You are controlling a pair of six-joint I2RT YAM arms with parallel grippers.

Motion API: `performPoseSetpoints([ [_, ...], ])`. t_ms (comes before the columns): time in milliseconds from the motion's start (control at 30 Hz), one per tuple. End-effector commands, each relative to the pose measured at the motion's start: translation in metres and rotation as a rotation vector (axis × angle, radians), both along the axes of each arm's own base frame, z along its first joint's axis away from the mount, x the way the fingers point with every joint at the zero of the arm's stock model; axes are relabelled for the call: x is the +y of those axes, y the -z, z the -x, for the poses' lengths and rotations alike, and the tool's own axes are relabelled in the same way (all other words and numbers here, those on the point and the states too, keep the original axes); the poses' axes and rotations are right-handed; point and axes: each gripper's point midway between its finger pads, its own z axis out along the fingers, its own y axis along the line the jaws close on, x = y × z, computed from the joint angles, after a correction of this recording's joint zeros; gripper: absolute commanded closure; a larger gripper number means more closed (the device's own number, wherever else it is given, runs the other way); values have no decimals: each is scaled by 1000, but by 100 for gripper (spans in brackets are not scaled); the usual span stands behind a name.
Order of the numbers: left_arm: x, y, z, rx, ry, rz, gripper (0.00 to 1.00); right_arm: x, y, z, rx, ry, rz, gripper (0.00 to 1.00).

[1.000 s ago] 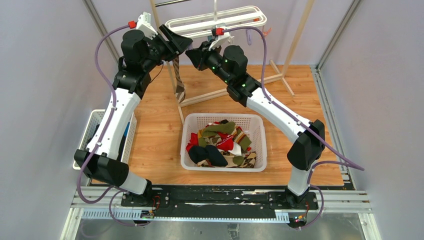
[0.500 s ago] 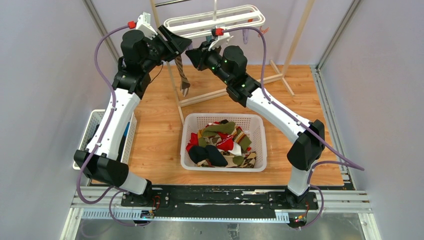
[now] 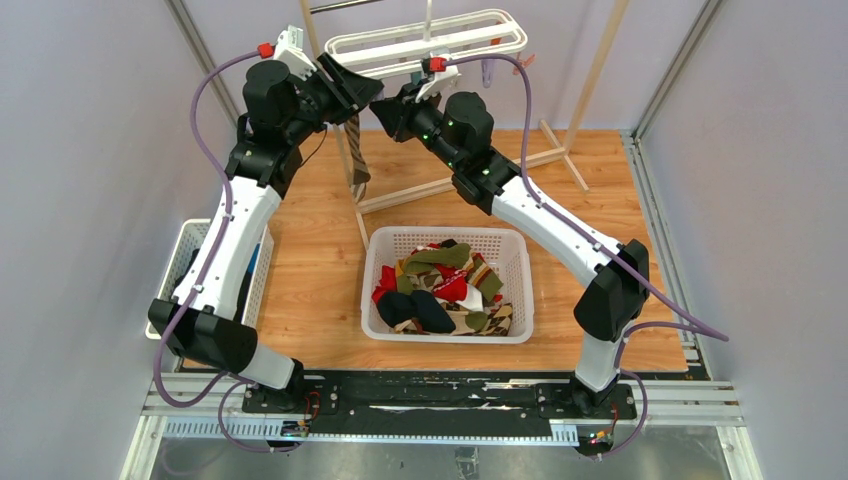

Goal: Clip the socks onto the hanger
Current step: Open the clamp at the hanger.

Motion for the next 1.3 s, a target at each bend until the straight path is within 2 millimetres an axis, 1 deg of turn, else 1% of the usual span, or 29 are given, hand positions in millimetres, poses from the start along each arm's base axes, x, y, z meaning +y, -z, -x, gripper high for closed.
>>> performPoseSetpoints([
  [0, -1, 3, -4, -11, 0, -17, 56, 10, -17, 15, -40, -50, -23, 100],
  [133, -2, 3, -5, -13, 6, -23, 57, 11, -16, 15, -39, -51, -21, 100],
  [300, -7, 3, -5, -24, 26, -34, 53, 12, -17, 16, -41, -56, -18, 100],
  [500, -11, 5, -7, -24, 49, -40, 52, 12, -16, 17, -43, -62, -12, 100],
  [633, -9, 1, -9, -45, 31, -50, 58, 11, -15, 18, -43, -61, -6, 100],
  [800, -8, -5, -10, -60, 23, -43, 58, 10, -13, 17, -43, -56, -1, 100],
  [833, -7, -7, -10, -68, 21, -43, 61, 10, -13, 17, -42, -56, -1, 100],
  [867, -7, -8, -11, -73, 18, -46, 68, 10, -13, 17, -42, -57, 0, 99],
  [933, -5, -9, -12, -77, 7, -52, 82, 9, -13, 19, -43, -59, 0, 90],
  [967, -5, -9, -13, -77, 7, -53, 86, 7, -13, 19, -41, -54, 1, 82],
  [1000, -5, -8, -12, -74, 11, -53, 89, 3, -14, 19, -39, -45, 1, 73],
  [1067, -5, -8, -11, -74, 14, -53, 93, -8, -15, 21, -39, -22, -4, 51],
  [1100, -5, -8, -11, -74, 14, -54, 95, -15, -19, 22, -39, -11, -12, 46],
  [1167, -5, -8, -10, -74, 14, -55, 100, -30, -17, 24, -25, 3, -30, 43],
  [1200, -5, -7, -10, -69, 15, -54, 100, -37, -17, 26, -18, 8, -39, 43],
  [1267, -5, -6, -9, -60, 17, -51, 100, -49, -13, 33, -9, 12, -30, 46],
])
